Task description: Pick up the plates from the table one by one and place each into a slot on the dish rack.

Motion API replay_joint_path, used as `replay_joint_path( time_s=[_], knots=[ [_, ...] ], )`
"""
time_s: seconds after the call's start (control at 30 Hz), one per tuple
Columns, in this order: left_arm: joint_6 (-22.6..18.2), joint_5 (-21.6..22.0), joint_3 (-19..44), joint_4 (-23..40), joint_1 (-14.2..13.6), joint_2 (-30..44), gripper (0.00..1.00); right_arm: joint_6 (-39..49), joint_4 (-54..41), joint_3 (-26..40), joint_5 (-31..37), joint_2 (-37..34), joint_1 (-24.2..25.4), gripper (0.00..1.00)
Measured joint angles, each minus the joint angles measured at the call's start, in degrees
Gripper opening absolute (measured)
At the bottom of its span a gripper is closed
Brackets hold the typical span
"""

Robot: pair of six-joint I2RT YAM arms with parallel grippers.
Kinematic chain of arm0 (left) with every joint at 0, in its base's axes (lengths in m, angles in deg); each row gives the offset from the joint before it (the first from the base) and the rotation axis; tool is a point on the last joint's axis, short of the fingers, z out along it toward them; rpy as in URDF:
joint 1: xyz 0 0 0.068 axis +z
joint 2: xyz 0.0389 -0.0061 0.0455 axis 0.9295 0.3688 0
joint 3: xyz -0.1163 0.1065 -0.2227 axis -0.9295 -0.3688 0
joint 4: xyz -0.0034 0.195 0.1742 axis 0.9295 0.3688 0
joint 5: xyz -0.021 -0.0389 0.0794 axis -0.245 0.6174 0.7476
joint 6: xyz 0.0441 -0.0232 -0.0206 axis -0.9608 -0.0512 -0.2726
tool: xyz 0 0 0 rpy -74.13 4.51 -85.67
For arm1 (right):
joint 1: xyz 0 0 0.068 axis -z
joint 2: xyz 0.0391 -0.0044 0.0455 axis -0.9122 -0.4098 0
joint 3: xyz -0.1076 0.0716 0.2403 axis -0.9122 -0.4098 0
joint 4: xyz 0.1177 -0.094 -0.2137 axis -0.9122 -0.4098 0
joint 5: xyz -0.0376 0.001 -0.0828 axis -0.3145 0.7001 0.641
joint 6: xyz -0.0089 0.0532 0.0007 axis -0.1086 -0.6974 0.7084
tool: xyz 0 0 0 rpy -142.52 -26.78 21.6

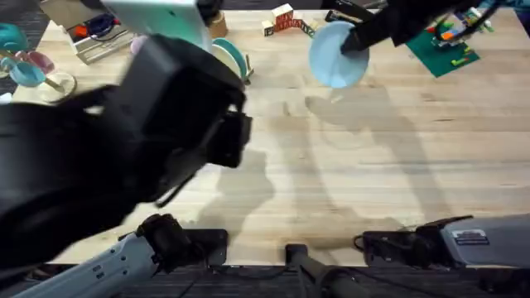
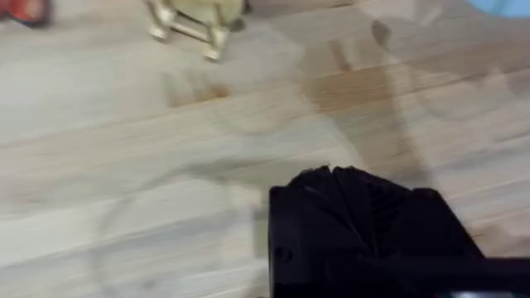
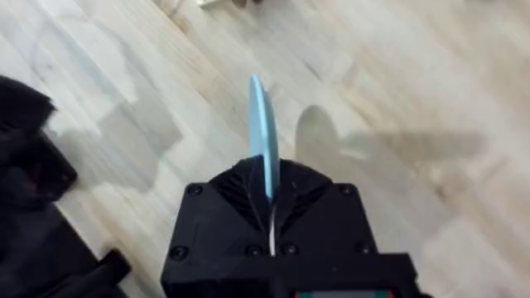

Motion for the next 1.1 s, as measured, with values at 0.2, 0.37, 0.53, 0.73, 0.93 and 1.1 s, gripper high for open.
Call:
replay_joint_path(
  time_s=[0.2, 0.37, 0.53, 0.73, 0.93, 1.1],
  knots=[
    [-8.4, 4.5, 7.9, 10.8, 0.0, -1.1, 0.574, 0.8, 3.7, 4.2, 2.6, 0.0, -5.9, 0.031],
    [-11.7, 8.0, 13.7, 16.5, 0.0, -1.0, 0.989, 1.0, 7.3, 4.7, 3.4, 0.0, -9.0, 0.031],
    [-13.5, 9.5, 19.2, 17.6, 0.0, -1.1, 0.992, 1.0, 10.5, 4.8, 3.6, 0.0, -10.8, 0.030],
    [-14.7, 10.4, 22.1, 19.4, 0.0, -1.2, 0.993, 1.0, 11.1, 8.9, 3.6, -3.9, -12.5, 0.030],
    [-15.7, 10.6, 22.1, 20.4, 0.0, -1.2, 0.993, 1.0, 11.3, 17.5, 3.6, -11.5, -14.1, 0.028],
    [-18.8, 10.7, 22.1, 20.4, 0.0, -1.2, 0.993, 1.0, 11.5, 26.9, 3.6, -18.8, -16.1, 0.028]
  ],
)
